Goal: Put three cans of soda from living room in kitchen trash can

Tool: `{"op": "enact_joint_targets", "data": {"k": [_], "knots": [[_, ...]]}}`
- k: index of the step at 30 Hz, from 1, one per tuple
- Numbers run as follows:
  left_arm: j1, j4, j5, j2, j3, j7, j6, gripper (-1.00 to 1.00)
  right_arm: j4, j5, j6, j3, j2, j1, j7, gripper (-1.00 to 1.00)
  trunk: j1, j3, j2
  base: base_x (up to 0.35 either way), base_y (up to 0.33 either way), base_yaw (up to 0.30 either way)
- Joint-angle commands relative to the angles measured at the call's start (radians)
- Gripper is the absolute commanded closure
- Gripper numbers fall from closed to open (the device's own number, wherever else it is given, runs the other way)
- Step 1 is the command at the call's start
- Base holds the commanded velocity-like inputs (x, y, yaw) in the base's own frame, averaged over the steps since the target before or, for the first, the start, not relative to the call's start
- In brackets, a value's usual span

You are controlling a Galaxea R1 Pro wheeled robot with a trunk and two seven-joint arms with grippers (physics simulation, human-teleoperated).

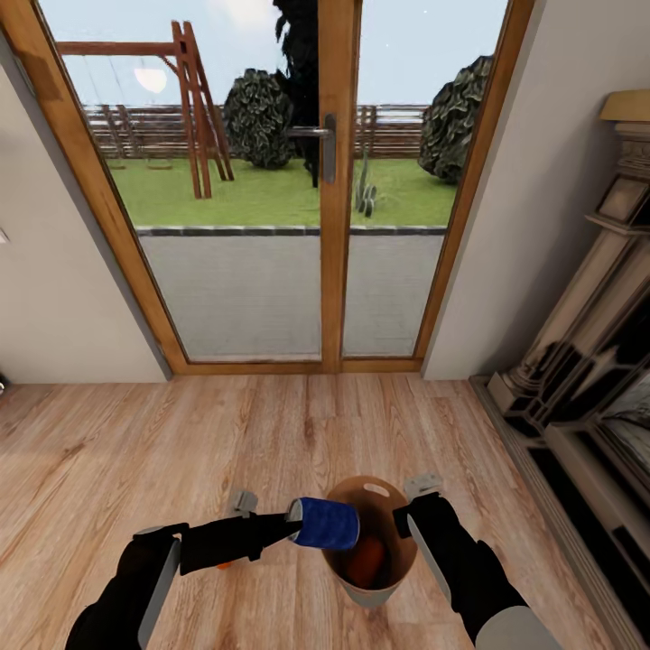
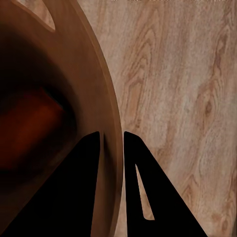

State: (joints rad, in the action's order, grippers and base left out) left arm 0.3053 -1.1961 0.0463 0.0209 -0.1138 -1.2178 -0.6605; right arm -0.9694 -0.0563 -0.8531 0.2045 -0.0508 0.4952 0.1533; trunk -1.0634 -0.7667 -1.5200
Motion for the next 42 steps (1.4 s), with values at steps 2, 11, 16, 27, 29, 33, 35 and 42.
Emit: {"op": "enact_joint_targets", "data": {"k": [2,11,16,27,29,33,35,42], "knots": [[0.000,0.000,-0.002,0.010,0.001,0.001,0.001,1.00,0.001,0.016,0.002,0.009,-0.007,0.000,-0.005,1.00,0.000,0.000,0.000,0.000,0.000,0.000],[0.000,0.000,-0.003,0.023,0.004,0.003,0.001,1.00,0.001,0.016,0.002,0.086,-0.012,0.000,0.026,1.00,0.000,0.000,0.000,0.000,0.000,0.000],[0.000,0.001,-0.003,0.024,0.005,0.003,0.001,1.00,0.001,0.016,0.002,0.088,-0.013,0.000,0.029,1.00,0.000,0.000,0.000,0.000,0.000,0.000],[0.000,0.003,-0.003,0.024,0.003,0.101,0.001,1.00,0.001,0.016,0.002,0.089,-0.014,0.000,0.031,1.00,0.000,0.000,0.000,0.000,0.000,0.000],[0.000,0.002,0.000,0.024,0.005,0.161,0.001,1.00,0.001,0.016,0.002,0.089,-0.014,0.000,0.031,1.00,0.000,0.000,0.000,0.000,0.000,0.000],[0.000,0.002,0.001,0.025,0.019,0.191,0.001,1.00,0.001,0.016,0.002,0.089,-0.014,0.000,0.031,1.00,0.000,0.000,0.000,0.000,0.000,0.000],[0.000,0.002,0.001,0.025,0.024,0.197,0.001,1.00,0.001,0.016,0.002,0.090,-0.014,0.000,0.031,1.00,0.000,0.000,0.000,0.000,0.000,0.000],[0.000,0.003,0.000,0.043,0.032,0.208,0.002,1.00,0.001,0.016,0.002,0.089,-0.014,0.000,0.031,1.00,0.000,0.000,0.000,0.000,0.000,0.000]]}}
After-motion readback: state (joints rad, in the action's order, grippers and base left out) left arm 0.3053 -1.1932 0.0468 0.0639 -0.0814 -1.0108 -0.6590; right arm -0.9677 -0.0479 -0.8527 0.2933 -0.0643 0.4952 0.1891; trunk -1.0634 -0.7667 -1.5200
